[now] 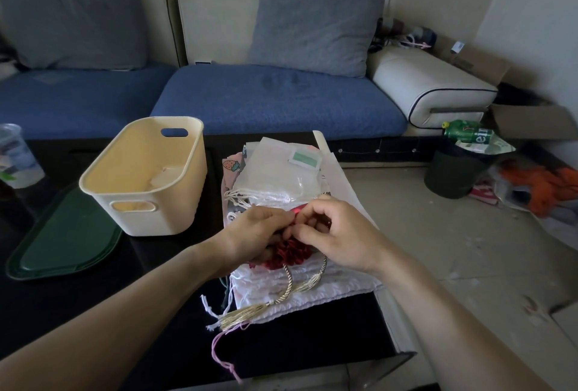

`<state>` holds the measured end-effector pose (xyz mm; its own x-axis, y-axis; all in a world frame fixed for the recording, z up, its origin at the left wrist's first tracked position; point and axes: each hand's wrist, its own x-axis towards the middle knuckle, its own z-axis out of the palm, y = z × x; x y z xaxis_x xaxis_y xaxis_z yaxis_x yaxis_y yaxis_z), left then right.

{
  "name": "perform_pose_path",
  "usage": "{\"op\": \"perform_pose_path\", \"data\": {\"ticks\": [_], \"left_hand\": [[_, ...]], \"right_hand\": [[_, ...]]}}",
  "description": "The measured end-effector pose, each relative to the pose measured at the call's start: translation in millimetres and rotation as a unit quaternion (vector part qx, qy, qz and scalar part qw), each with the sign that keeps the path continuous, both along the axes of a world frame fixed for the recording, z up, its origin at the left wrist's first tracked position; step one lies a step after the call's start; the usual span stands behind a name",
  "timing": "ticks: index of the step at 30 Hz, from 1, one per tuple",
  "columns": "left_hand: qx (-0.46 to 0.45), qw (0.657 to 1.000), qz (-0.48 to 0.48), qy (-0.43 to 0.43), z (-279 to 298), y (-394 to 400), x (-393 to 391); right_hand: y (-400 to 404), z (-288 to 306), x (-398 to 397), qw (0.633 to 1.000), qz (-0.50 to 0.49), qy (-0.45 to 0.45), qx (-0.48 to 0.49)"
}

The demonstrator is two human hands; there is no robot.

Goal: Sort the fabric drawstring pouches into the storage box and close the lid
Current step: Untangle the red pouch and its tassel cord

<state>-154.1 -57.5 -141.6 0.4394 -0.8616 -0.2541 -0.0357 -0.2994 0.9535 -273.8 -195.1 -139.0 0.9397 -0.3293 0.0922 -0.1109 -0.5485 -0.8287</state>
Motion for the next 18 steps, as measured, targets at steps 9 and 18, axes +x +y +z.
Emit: {"op": "perform_pose_path", "data": {"ticks": [9, 18], "left_hand": [[0.039, 0.998, 0.016, -0.044, -5.0, -2.8, -3.3], [0.049, 0.997, 0.064, -0.005, -2.5, -6.0, -1.2]], "right_hand": [[6.2, -8.2, 0.9, 0.996, -0.025, -0.047, -0.068], [16.3, -14.7, 4.1, 0.996, -0.035, -0.069, 0.033]]}}
